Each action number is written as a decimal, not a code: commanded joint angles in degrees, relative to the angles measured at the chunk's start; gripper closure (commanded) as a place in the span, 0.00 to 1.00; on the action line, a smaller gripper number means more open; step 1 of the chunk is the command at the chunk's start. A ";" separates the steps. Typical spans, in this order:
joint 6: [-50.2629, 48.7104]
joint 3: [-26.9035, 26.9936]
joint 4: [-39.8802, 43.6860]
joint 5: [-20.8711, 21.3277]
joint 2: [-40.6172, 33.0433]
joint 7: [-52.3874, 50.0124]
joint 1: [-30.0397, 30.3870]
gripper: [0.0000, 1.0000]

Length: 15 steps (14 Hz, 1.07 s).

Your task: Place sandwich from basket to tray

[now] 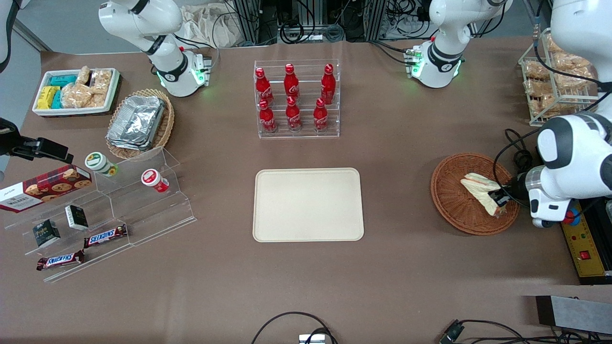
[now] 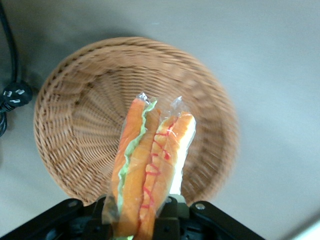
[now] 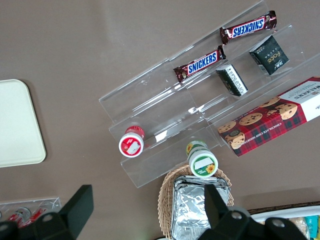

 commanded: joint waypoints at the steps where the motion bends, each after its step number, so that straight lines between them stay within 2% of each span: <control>1: -9.37 -2.63 9.87 0.80 0.77 -0.48 -2.59 1.00; 5: -11.51 -2.81 17.89 3.00 4.62 -0.13 -15.66 1.00; 9: -10.11 -2.72 25.35 3.26 16.38 -0.56 -27.37 1.00; 12: -6.00 -2.46 27.57 3.79 22.73 -2.22 -32.82 1.00; 15: -1.94 -2.72 27.40 3.70 27.47 -3.90 -33.45 1.00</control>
